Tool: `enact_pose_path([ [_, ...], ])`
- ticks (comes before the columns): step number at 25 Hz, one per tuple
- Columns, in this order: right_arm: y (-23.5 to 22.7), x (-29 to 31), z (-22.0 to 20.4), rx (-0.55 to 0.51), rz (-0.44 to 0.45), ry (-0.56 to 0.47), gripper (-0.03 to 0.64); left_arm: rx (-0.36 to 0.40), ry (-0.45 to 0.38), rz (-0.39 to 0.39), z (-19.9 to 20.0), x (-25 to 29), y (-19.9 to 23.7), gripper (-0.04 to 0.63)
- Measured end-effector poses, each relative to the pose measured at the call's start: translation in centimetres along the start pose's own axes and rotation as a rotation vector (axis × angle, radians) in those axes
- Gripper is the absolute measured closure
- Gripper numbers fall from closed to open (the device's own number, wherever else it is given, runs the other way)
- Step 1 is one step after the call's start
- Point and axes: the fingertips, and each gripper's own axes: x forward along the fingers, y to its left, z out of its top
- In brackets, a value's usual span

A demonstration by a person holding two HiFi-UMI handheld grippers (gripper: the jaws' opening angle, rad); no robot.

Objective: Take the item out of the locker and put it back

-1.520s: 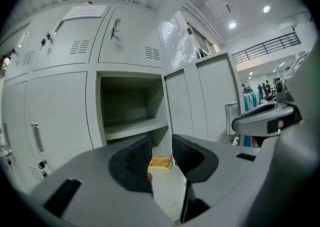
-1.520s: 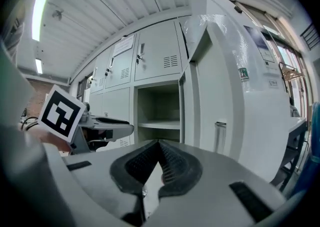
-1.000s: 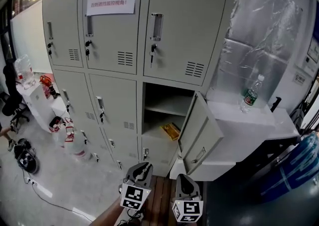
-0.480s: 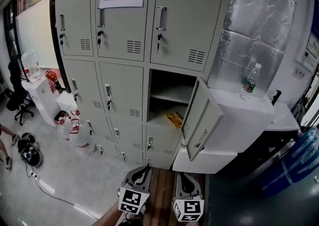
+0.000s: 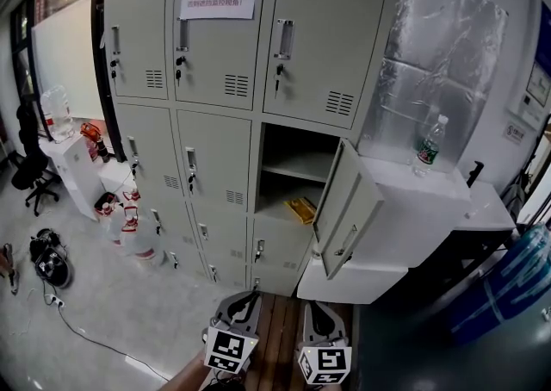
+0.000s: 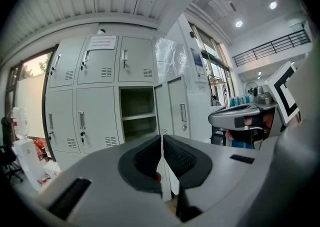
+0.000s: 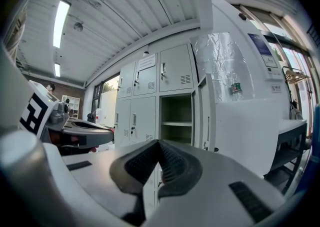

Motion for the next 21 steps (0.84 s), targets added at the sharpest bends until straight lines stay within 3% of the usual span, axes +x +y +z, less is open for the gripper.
enact_pose_path([
  [21,-0.62,-0.05,-0.25,-0.006,0.004,0.009,0.600,-0.004,0.003,0.010,0.27,0.43,-0.40,0.561],
])
